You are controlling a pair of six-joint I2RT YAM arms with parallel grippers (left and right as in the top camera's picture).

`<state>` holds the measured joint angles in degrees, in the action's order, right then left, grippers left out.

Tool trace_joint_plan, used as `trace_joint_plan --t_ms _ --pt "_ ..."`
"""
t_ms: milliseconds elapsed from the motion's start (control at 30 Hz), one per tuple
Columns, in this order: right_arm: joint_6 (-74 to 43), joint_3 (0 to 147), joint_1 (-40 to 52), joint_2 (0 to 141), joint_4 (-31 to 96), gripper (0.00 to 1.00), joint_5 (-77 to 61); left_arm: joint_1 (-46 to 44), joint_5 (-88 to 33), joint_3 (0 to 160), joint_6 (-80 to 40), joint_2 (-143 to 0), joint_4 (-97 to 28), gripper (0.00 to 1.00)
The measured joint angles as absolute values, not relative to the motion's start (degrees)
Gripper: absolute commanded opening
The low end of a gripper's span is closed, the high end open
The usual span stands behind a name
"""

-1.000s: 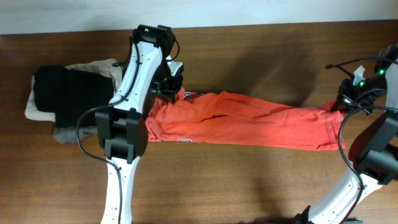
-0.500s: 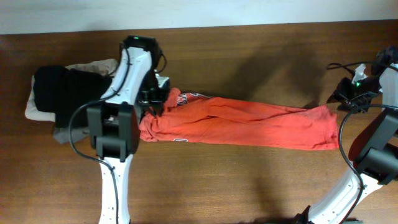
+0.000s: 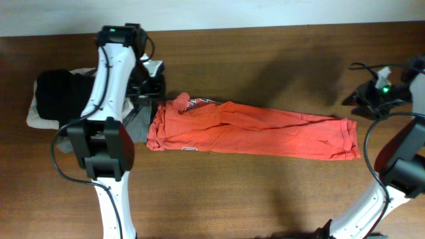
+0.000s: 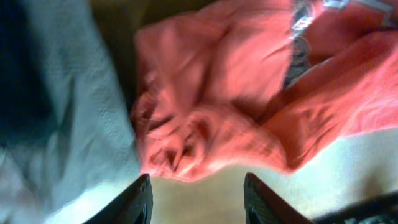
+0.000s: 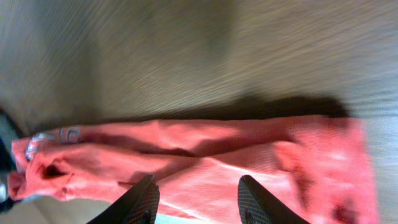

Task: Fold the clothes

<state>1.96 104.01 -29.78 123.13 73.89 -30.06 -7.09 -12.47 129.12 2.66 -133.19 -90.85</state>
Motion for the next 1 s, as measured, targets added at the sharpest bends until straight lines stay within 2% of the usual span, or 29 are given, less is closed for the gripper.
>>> trace_joint_plan --t_ms 233,267,333,400,533,833,1000 --pt "2.96 104.01 -24.4 123.13 75.26 0.46 -30.79 -14.22 -13.15 129.12 3.86 -133.19 -79.31 0.25" --pt "2.81 104.01 -23.99 123.13 75.68 0.5 -30.2 -15.27 -13.19 129.12 4.1 -133.19 -78.3 0.24" --pt "1.93 103.9 -23.49 123.13 75.79 0.66 -28.25 -17.37 -13.28 129.12 4.54 -133.19 -77.08 0.23" --pt "1.34 103.28 -23.55 123.13 74.67 0.79 -26.74 -19.4 -13.32 129.12 5.21 -133.19 -77.08 0.24" --pt "1.13 101.95 -26.22 123.13 73.38 0.91 -25.28 -22.68 -13.37 129.1 6.83 -133.21 -77.08 0.24" --pt "5.93 101.86 -37.65 123.61 73.01 0.94 -25.58 -24.45 -13.3 128.03 7.97 -133.43 -77.71 0.24" --pt "8.99 101.86 -39.18 128.6 73.36 0.94 -26.5 -24.36 -13.3 128.01 7.97 -133.45 -78.48 0.24"
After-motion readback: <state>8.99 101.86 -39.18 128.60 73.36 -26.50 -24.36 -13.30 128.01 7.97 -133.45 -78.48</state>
